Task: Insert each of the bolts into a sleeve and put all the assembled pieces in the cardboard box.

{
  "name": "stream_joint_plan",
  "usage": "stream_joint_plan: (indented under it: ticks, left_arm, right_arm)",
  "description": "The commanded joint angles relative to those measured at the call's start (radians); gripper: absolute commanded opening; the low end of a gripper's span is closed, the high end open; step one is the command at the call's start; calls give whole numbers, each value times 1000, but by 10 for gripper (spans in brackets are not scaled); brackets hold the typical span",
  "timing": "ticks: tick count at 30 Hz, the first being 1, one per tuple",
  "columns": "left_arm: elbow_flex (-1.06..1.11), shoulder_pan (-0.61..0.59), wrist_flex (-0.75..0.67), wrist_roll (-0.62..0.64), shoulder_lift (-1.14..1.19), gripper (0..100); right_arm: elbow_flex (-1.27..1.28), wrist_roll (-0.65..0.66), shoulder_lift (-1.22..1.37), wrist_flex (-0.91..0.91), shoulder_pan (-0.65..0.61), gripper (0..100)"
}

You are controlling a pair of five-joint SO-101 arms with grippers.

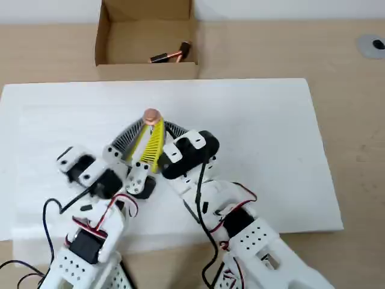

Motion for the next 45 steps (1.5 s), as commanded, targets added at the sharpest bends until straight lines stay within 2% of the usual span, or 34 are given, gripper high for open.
stream_joint_plan:
  ticks: [1,13,20,23,27,30,40,45]
  left_arm:
    - [3,11,55,2,-12,6]
    - [9,2,68,-9,-12,9]
    - [-37,2,250,-89,-12,6]
    - [-37,-29,169,-80,-13,6]
    - [-35,-103,-78,6,-15,5]
    - [-34,-133,-203,6,-13,5]
    - [-29,-164,-364,15,-15,5]
    - [-3,-160,-364,40,-15,5]
  right_arm:
    - [-5,-3,-22,0,-8,9]
    - [-25,-2,-22,0,-7,9]
    - [-28,-2,-22,2,-7,9]
    - [-25,-2,-22,2,-7,9]
    - [-25,-2,-21,2,-7,9]
    - [-25,-2,-21,3,-7,9]
    - [-25,-6,-21,51,-7,9]
    - [-24,-6,-22,51,-7,9]
